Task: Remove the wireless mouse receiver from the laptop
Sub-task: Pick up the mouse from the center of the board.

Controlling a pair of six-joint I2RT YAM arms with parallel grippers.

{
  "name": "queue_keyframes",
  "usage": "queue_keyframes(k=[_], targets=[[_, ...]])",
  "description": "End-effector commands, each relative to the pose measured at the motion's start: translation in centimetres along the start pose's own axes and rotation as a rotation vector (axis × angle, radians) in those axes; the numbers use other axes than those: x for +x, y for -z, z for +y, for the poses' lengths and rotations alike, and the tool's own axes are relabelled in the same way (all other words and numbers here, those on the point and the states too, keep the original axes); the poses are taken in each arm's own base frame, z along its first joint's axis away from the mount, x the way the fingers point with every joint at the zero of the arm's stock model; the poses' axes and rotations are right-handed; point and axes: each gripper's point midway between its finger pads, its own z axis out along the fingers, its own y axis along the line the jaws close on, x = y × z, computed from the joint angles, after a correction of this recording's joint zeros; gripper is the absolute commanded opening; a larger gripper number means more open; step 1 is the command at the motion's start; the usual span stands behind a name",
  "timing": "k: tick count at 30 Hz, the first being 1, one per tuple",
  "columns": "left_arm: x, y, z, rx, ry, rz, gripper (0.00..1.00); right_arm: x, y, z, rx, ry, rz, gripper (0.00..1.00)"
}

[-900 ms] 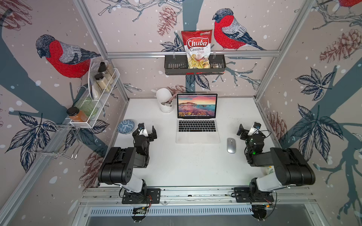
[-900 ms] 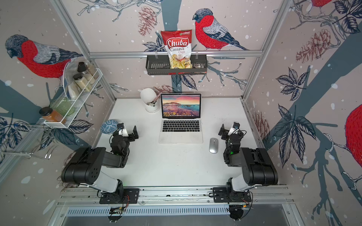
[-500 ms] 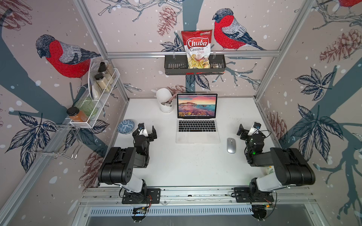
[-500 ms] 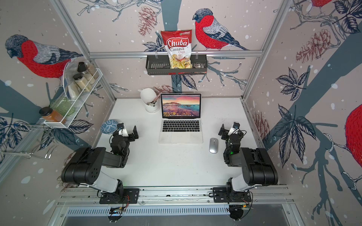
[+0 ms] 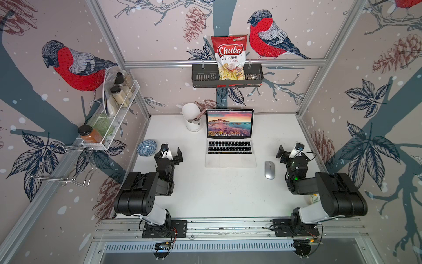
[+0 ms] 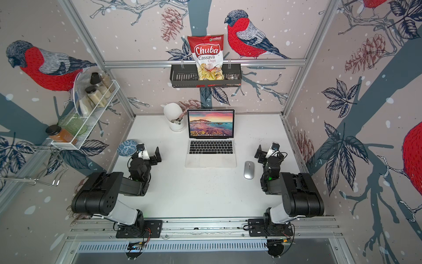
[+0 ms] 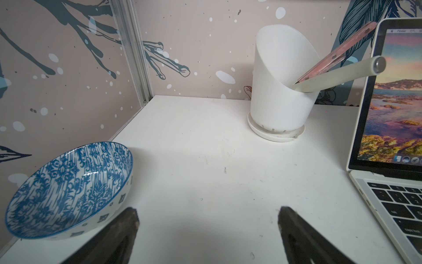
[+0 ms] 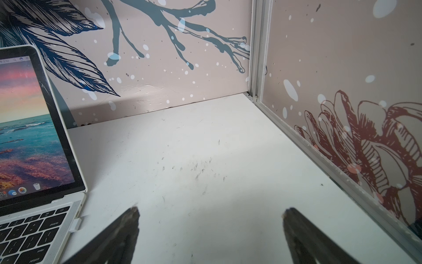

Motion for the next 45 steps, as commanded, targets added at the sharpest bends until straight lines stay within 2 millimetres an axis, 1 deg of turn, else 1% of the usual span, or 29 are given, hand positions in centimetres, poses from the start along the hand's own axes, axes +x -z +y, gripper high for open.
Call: queue_keyframes(k=[1,2,4,5,6,7,9,11,12,13,14,15,17,18,19,20,21,23,24,26,27,29,31,33,36,37,40,43,45], targets=[[-1.6,-0.1,0.0,-0.003,0.010,-0.063,0.99,-1.0,-0.1,-0.1,0.006,-0.004,-0.039,1.00],[-1.6,-0.1,0.0,-0.003,0.010,-0.063,0.99,-1.0,-0.1,0.0,0.004,-0.005,-0.037,1.00],[-1.5,-0.2,-1.1,0.062,-0.014,-0.056,0.98,-0.9,-0.1,0.0,0.002,-0.005,-0.035,1.00],[-1.5,-0.1,-1.1,0.071,-0.010,-0.054,0.98,-1.0,-0.2,0.0,-0.001,-0.004,-0.035,1.00],[-1.5,-0.3,-1.1,0.084,-0.001,-0.054,0.99,-1.0,-0.1,0.1,-0.009,-0.006,-0.036,1.00],[-1.5,-0.2,-1.0,0.094,0.009,-0.053,0.98,-0.8,-0.2,0.8,-0.060,0.006,-0.026,1.00],[-1.5,-0.2,-1.0,0.095,0.009,-0.055,0.98,-0.8,-0.2,0.9,-0.088,-0.004,-0.021,1.00],[-1.5,-0.2,-0.9,0.093,0.009,-0.054,0.97,-0.8,-0.2,0.8,-0.084,-0.003,-0.023,0.99],[-1.6,-0.1,-0.9,0.088,0.008,-0.057,0.97,-1.2,-0.2,0.9,-0.083,0.000,-0.037,0.98],[-1.9,-0.1,-0.4,0.051,0.012,-0.066,0.97,-1.7,-0.6,0.8,-0.054,0.004,-0.036,0.96],[-2.1,-0.1,-0.2,0.018,0.008,-0.062,0.97,-1.8,-1.1,1.1,-0.030,0.029,0.005,0.94],[-2.9,-0.1,-0.2,-0.007,-0.007,-0.063,0.97,-2.3,-1.6,1.9,-0.008,0.081,0.056,0.94],[-4.5,-0.4,-0.3,-0.044,-0.027,-0.033,0.98,-3.9,-2.0,4.2,0.032,0.185,0.101,0.95],[-5.8,-0.6,0.0,-0.086,-0.010,-0.030,0.98,-5.1,-2.3,5.2,0.073,0.220,0.115,0.96],[-7.2,-0.7,0.3,-0.116,0.026,-0.029,0.98,-5.8,-2.5,6.3,0.105,0.246,0.158,0.99],[-8.1,-0.8,0.4,-0.125,0.057,-0.015,0.98,-6.6,-2.6,7.0,0.149,0.240,0.193,1.00],[-9.4,-1.0,0.2,-0.123,0.089,-0.004,0.97,-7.3,-2.6,7.6,0.200,0.215,0.240,1.00],[-11.4,-1.3,-1.2,-0.064,0.127,0.029,0.97,-7.1,-1.9,8.7,0.248,0.148,0.345,1.00],[-12.4,-1.4,-1.9,-0.045,0.135,0.039,0.97,-6.7,-1.3,9.5,0.235,0.121,0.393,1.00],[-13.6,-1.3,-3.3,-0.037,0.131,0.067,0.97,-5.2,-0.1,11.0,0.174,0.076,0.491,1.00],[-13.8,-1.2,-4.0,-0.045,0.126,0.094,0.97,-4.1,0.7,11.6,0.135,0.049,0.551,1.00],[-13.8,-0.9,-5.1,-0.051,0.112,0.150,0.97,-2.0,2.5,11.7,0.088,-0.002,0.646,1.00],[-13.0,-0.3,-6.6,-0.042,0.092,0.215,0.97,0.0,4.6,11.1,0.059,-0.066,0.698,1.00],[-11.8,0.5,-7.3,-0.065,0.086,0.277,0.97,1.6,6.3,10.3,0.016,-0.143,0.725,1.00],[-9.5,1.7,-8.3,-0.067,0.078,0.357,0.97,3.2,8.1,9.1,-0.014,-0.214,0.745,1.00],[-8.9,2.2,-8.7,-0.067,0.067,0.377,0.97,3.8,8.5,8.8,-0.017,-0.223,0.755,1.00],[-7.1,3.0,-8.8,-0.105,0.046,0.442,0.97,5.5,9.4,8.5,-0.031,-0.221,0.800,1.00],[-5.3,3.1,-8.9,-0.123,0.025,0.508,0.97,7.7,9.9,8.9,-0.050,-0.189,0.893,1.00],[-4.4,3.1,-8.8,-0.138,0.012,0.548,0.97,8.6,10.1,8.8,-0.040,-0.164,0.933,1.00]])
